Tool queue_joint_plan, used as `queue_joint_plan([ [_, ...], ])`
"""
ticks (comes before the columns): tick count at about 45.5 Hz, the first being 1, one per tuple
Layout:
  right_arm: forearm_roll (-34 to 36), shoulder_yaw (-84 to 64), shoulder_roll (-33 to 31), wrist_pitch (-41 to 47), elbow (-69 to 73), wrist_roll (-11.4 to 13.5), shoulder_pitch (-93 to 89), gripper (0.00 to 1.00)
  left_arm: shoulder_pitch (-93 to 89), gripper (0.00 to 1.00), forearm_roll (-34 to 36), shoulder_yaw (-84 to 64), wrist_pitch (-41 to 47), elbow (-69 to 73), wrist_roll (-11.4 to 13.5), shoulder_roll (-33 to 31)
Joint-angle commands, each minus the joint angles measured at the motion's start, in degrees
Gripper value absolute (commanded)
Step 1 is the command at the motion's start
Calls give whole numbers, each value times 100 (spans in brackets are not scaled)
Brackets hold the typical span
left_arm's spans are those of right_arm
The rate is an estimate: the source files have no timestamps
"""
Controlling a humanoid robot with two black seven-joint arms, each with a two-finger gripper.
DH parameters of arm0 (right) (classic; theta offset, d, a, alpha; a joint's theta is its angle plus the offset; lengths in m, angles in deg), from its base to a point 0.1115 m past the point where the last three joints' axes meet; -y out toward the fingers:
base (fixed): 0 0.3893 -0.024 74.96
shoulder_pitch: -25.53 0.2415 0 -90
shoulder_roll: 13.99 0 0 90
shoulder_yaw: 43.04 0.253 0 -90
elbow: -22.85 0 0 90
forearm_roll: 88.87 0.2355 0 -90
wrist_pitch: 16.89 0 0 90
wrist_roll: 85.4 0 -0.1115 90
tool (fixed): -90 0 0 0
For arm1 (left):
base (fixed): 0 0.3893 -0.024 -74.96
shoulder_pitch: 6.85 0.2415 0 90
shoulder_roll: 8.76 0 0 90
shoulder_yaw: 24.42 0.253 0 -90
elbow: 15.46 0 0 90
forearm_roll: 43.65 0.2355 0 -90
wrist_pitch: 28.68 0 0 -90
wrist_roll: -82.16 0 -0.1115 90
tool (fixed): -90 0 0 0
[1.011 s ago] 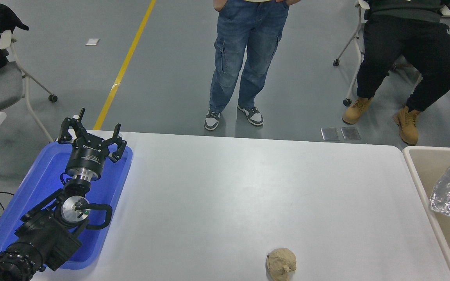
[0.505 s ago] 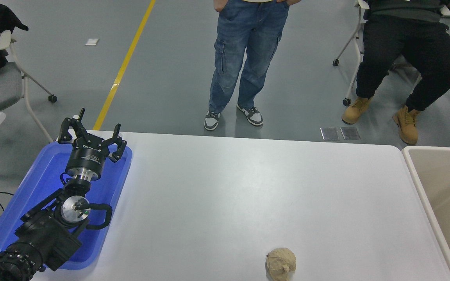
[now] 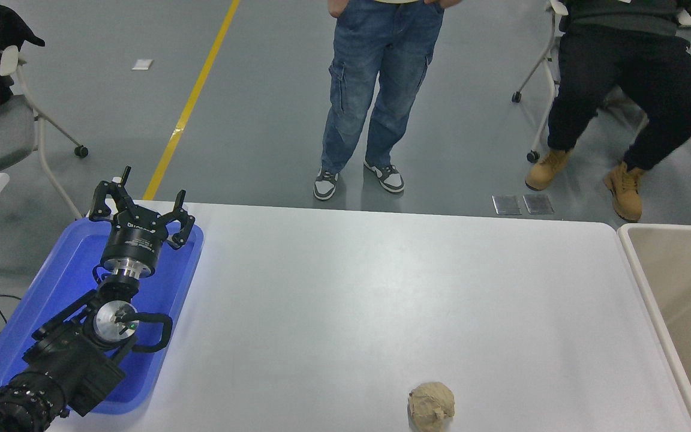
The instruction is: Pick up foil plate and place in dustbin
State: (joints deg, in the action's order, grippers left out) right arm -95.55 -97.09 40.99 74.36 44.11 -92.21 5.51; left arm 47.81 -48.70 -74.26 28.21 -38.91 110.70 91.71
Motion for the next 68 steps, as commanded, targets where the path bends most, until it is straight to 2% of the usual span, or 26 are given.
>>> queue_joint_plan([
  [1,-290,-44,496,516,291,4,1131,100,1,100,4,0,6,-2,-6,-1],
  [11,-668,-44,927,1166,466,13,1746,100,1,100,-4,0,6,-2,3,-1],
  [23,-1274,-272,1261,2071,1485,101,2792,100,9,100,4,0,6,-2,-6,-1],
  [30,-1283,-852,1507,2493,2179,101,3346,100,1,100,-4,0,6,-2,-6,-1],
  [39,-1283,-1309,1507,3425,3945,101,4365,100,1,100,-5,0,6,-2,-6,-1],
  [52,-1134,-1389,1358,3988,5343,127,5113,100,9,100,-4,0,6,-2,3,-1],
  [68,-1099,-1670,1173,4058,6285,145,5526,100,9,100,-5,0,6,-2,3,-1],
])
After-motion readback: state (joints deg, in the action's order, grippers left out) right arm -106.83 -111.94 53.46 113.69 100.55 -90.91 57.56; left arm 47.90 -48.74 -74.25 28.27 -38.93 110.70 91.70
